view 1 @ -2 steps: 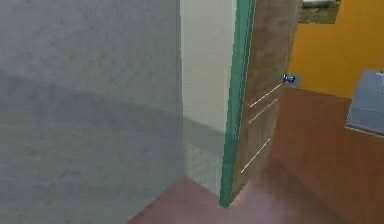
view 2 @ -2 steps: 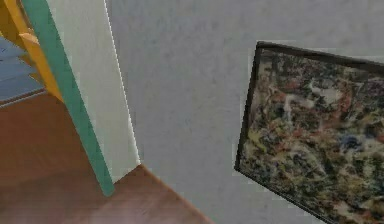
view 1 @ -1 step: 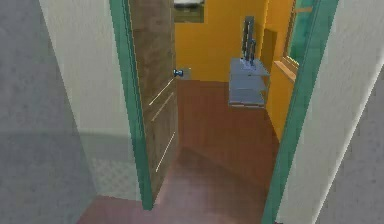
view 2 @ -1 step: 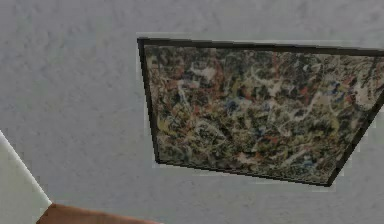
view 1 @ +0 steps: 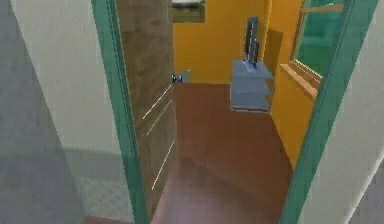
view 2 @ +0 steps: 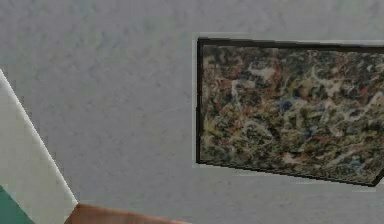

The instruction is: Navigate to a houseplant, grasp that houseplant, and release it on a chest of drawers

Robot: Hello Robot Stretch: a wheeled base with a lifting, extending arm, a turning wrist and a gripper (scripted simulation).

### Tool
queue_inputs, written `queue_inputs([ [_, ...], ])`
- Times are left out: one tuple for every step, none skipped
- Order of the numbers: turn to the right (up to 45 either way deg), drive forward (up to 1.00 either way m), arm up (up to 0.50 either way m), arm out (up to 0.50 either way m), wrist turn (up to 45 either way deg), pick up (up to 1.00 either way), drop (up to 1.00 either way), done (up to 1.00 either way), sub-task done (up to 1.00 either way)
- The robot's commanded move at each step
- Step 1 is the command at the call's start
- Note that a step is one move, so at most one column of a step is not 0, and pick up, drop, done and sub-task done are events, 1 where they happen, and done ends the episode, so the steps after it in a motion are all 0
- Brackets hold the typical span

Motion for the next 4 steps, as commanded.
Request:
queue_inputs([
  [9.0,0.0,0.0,0.0,0.0,0.0,0.0,0.0,0.0],
  [0.0,1.0,0.0,0.0,0.0,0.0,0.0,0.0,0.0],
  [0.0,0.95,0.0,0.0,0.0,0.0,0.0,0.0,0.0],
  [0.0,0.3,0.0,0.0,0.0,0.0,0.0,0.0,0.0],
])
